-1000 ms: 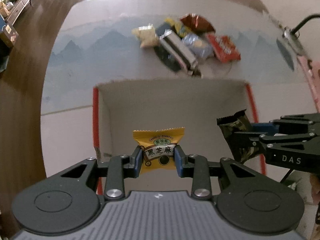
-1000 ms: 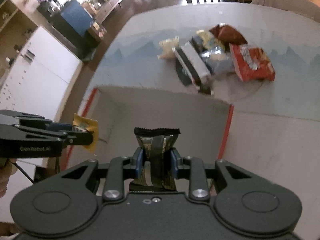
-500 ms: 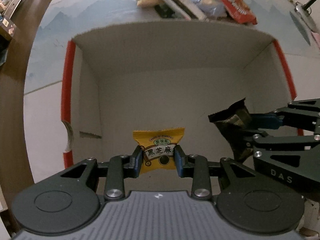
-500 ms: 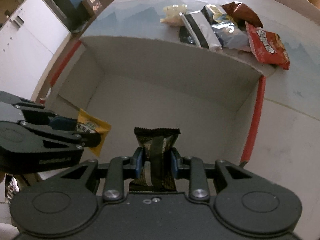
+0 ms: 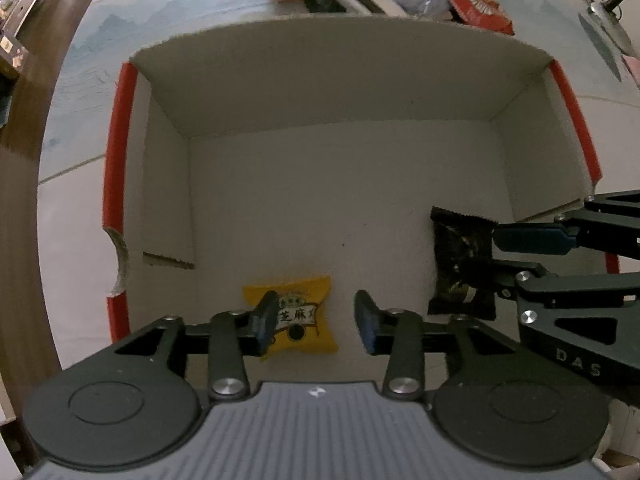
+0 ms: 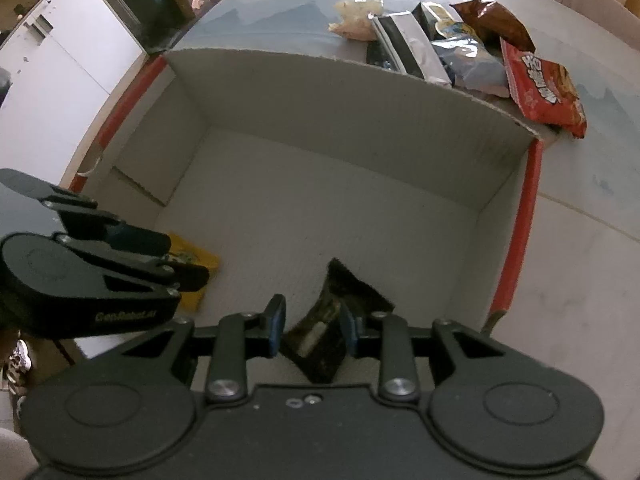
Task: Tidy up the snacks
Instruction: 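Open both tools to drop the yellow packet and dark bar in the box, then move both tools back over the snack pile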
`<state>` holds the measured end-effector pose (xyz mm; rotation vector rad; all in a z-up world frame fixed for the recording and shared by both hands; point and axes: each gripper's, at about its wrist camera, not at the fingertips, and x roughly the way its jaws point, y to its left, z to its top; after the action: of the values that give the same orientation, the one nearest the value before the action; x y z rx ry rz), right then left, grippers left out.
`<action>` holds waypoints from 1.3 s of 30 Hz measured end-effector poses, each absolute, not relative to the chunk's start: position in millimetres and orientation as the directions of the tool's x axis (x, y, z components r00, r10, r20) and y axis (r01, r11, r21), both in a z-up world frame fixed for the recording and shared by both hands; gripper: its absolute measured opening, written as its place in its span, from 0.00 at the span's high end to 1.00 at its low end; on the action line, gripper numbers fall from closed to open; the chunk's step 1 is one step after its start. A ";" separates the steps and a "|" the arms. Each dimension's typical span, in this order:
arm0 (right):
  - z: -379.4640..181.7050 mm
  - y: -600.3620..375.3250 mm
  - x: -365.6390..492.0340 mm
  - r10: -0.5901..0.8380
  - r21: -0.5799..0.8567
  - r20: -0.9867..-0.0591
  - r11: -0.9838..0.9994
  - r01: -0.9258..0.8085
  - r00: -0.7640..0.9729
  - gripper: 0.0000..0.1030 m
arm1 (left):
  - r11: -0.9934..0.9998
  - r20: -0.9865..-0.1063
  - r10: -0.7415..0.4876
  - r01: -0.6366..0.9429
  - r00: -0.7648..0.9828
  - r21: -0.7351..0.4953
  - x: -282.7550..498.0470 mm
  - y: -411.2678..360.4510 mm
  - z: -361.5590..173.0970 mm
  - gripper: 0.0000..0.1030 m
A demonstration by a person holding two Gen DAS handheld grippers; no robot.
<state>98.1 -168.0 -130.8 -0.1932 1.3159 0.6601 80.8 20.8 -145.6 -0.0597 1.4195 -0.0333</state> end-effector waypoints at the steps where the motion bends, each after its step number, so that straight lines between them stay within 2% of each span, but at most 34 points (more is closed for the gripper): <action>1: -129.2 -168.9 99.0 0.344 0.235 -0.933 0.802 -0.549 0.103 0.71 | 0.998 -0.985 -0.064 -0.012 0.160 -0.066 79.9 21.2 -142.1 0.52; 8: -103.4 -180.4 99.0 0.390 0.262 -0.913 0.785 -0.561 0.119 0.67 | 0.996 -0.968 -0.080 -0.021 0.238 -0.087 79.2 19.9 -110.4 0.36; 12: -83.5 -190.4 101.7 0.424 0.278 -0.895 0.775 -0.567 0.141 0.64 | 0.994 -0.951 -0.100 -0.018 0.294 -0.110 78.0 19.8 -84.5 0.35; 14: -72.7 -196.3 105.2 0.435 0.278 -0.886 0.774 -0.569 0.159 0.56 | 0.993 -0.939 -0.104 -0.011 0.327 -0.114 80.9 18.0 -69.9 0.33; 16: -60.1 -203.5 109.3 0.448 0.273 -0.874 0.775 -0.570 0.190 0.34 | 0.993 -0.925 -0.109 -0.007 0.363 -0.120 82.6 17.5 -54.0 0.30; 17: -53.7 -206.8 111.5 0.454 0.270 -0.867 0.775 -0.571 0.207 0.29 | 0.993 -0.917 -0.105 -0.008 0.384 -0.118 83.7 17.1 -44.6 0.30; 19: -41.2 -215.6 118.3 0.465 0.263 -0.852 0.777 -0.572 0.241 0.25 | 0.994 -0.901 -0.095 -0.015 0.423 -0.112 88.2 15.8 -27.5 0.30; 23: -22.2 -233.6 139.0 0.469 0.261 -0.837 0.795 -0.547 0.282 0.18 | 0.991 -0.872 -0.108 -0.016 0.477 -0.132 102.0 13.5 1.9 0.21; 25: -14.1 -241.8 152.3 0.455 0.243 -0.833 0.812 -0.530 0.315 0.05 | 0.991 -0.863 -0.105 -0.023 0.494 -0.134 113.8 11.2 13.3 0.20; 29: -1.8 -263.9 183.7 0.449 0.237 -0.814 0.836 -0.495 0.369 0.03 | 0.983 -0.864 -0.125 -0.056 0.487 -0.174 142.1 8.8 26.9 0.20; 34: -2.9 -287.8 226.2 0.418 0.229 -0.814 0.869 -0.437 0.404 0.02 | 0.988 -0.883 -0.089 -0.072 0.461 -0.137 181.2 -2.2 27.3 0.20; 39: -21.3 -300.7 265.9 0.393 0.221 -0.831 0.883 -0.414 0.394 0.02 | 0.987 -0.928 -0.109 -0.076 0.355 -0.144 225.5 -16.9 -3.8 0.20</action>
<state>265.9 -300.7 -21.2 -0.0232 1.0472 0.5117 225.5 -16.9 -3.8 -0.1732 1.2091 -0.0212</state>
